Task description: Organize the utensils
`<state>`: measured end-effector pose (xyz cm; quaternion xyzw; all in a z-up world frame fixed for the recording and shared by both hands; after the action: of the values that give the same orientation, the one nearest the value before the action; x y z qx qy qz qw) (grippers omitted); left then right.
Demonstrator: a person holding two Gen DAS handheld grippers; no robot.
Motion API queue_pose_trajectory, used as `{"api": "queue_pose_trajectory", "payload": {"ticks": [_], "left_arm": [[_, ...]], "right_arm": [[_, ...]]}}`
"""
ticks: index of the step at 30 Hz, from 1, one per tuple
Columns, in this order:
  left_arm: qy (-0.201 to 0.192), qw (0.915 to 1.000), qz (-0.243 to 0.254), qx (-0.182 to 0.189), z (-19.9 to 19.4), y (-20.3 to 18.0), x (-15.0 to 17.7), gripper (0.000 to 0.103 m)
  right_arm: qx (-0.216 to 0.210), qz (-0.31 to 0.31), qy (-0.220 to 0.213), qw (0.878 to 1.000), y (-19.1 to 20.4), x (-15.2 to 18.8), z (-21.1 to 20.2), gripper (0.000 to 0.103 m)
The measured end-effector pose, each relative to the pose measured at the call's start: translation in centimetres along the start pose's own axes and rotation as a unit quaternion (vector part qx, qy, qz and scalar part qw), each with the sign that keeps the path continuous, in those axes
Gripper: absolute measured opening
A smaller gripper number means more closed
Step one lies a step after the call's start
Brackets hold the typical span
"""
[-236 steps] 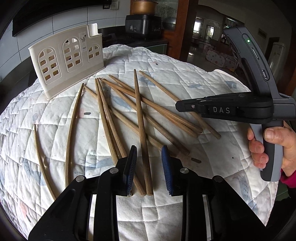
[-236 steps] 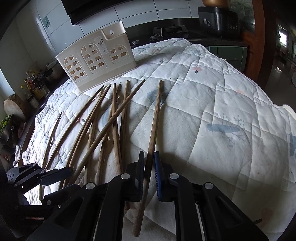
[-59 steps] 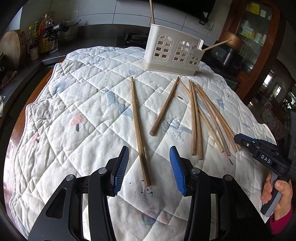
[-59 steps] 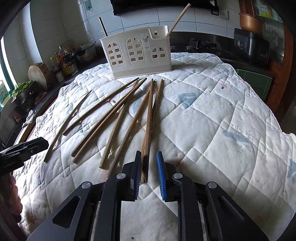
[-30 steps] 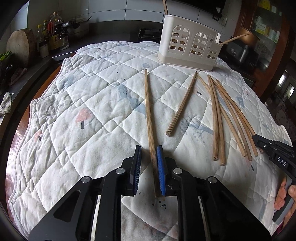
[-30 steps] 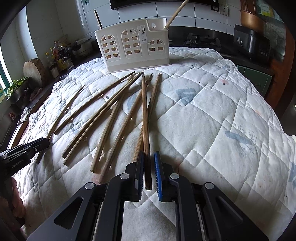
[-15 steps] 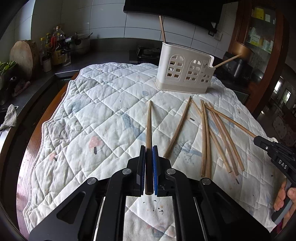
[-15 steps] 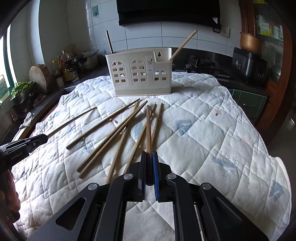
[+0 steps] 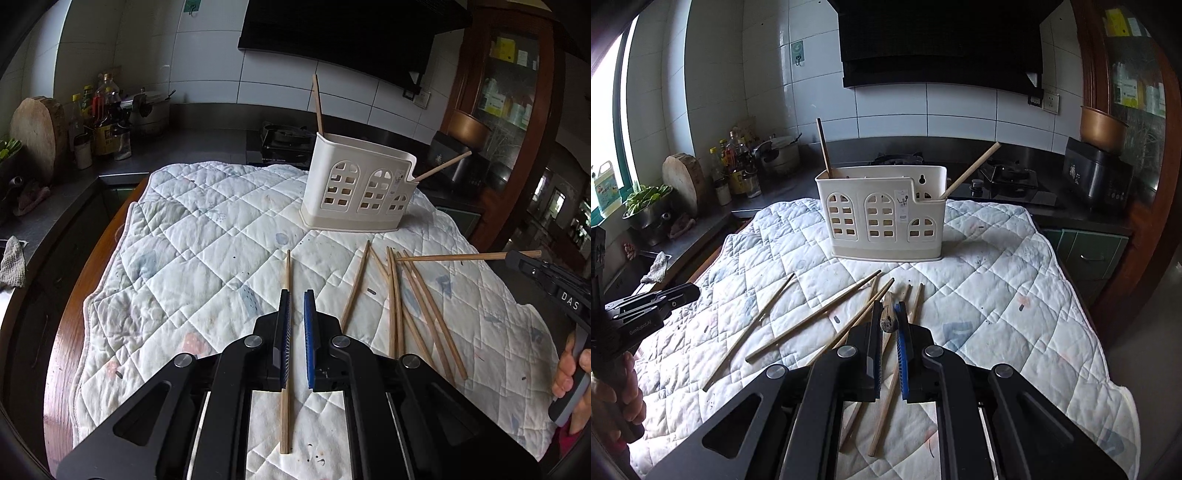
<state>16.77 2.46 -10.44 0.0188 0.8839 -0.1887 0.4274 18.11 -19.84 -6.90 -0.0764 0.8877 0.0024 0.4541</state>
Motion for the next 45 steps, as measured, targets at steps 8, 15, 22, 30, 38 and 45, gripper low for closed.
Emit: {"api": "queue_pose_trajectory", "payload": {"ticks": [8,15,22,30,38,45], "left_arm": [[0.064,0.9978,-0.013,0.001,1.8,0.5,5.2,0.009],[0.102,0.9943,-0.016,-0.027,3.4,1.4,8.5,0.017],[0.105,0.9937,-0.024,-0.032,3.7,1.7,9.3,0.022],[0.109,0.9915,0.013,-0.071,4.1,1.4,9.2,0.011],[0.075,0.9955,0.018,-0.055,2.3,0.9,6.5,0.006],[0.004,0.9990,0.038,-0.022,-0.6,-1.2,1.7,0.006]], "right_arm": [[-0.003,0.007,0.001,1.000,-0.1,0.2,0.2,0.007],[-0.003,0.005,0.002,1.000,0.0,0.2,0.2,0.007],[-0.003,0.005,0.003,1.000,0.0,0.4,0.3,0.007],[-0.003,0.006,0.004,1.000,0.0,0.4,0.3,0.007],[-0.002,0.004,0.002,1.000,0.0,0.2,0.3,0.007],[-0.002,0.002,-0.003,1.000,0.1,-0.7,0.3,0.007]]}}
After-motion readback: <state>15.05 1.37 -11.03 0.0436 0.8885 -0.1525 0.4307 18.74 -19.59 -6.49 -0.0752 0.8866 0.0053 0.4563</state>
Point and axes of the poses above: each gripper's, at about its wrist camera, not at the fingertips, and z roughly the way its jaws point, y to its left, x to its underside, the point moved 10 cm from there along z, roughly the way its jaws point, and after that the axes turned 11 degrees about x, right-handed, at the moved point
